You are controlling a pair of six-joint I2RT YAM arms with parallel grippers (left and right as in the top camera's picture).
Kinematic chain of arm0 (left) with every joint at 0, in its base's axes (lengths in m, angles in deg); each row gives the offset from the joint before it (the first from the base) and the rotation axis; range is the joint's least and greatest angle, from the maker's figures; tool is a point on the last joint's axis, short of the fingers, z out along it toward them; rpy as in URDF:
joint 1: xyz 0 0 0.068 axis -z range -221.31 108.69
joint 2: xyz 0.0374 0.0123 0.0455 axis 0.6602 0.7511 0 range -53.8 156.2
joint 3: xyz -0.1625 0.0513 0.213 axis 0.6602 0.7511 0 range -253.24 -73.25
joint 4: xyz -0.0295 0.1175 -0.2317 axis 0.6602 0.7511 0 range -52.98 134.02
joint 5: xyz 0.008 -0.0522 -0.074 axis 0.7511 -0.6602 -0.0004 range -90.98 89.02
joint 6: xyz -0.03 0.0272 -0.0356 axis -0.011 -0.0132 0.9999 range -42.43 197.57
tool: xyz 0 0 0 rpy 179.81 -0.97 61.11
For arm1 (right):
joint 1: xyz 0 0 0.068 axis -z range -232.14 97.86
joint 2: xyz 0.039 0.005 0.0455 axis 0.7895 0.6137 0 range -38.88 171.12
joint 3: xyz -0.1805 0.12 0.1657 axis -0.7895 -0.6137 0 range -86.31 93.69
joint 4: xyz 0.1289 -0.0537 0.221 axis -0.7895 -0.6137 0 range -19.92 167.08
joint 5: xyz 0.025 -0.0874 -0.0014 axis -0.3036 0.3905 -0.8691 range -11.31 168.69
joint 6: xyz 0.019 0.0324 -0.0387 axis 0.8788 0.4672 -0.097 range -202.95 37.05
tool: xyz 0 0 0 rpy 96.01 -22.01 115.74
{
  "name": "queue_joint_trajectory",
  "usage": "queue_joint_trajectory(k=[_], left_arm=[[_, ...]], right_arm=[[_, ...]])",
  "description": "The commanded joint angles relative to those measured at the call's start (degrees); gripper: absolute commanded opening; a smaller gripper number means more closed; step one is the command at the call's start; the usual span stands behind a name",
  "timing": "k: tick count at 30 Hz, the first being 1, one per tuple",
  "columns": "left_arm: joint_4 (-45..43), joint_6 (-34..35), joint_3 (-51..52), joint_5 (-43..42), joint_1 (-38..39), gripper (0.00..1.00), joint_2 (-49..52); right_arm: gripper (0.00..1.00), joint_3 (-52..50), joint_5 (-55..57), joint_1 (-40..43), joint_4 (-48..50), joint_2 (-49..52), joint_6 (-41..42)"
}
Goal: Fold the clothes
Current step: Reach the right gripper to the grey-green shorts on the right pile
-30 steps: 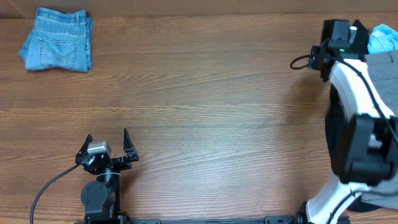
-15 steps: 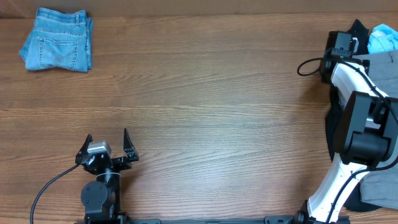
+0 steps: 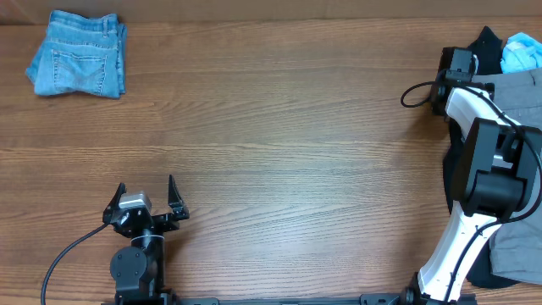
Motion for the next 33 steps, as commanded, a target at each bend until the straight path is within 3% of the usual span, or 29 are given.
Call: queue_joint_trajectory(k=[1,14,21,33], left_arm=[[-0.2,-0.7,0.2,0.5,-0.6,1.0,-0.6],[-0.2,-0.7,0.2,0.5,-0.6,1.0,-0.6],[-0.2,-0.7,0.2,0.5,-0.6,1.0,-0.6],[-0.2,-0.7,0.2,0.5,-0.6,1.0,-0.6]], right_arm=[[0.9,1.4,-1.5,0.2,0.5,0.9,0.0],[0.89,2.0,-3.1,0.2,1.1,0.9,5.1],[0.91,3.8,1.8,0.2,0.7,0.9,5.0],[0.88,4.5,-1.0,0.7,-1.6,1.0,4.6]])
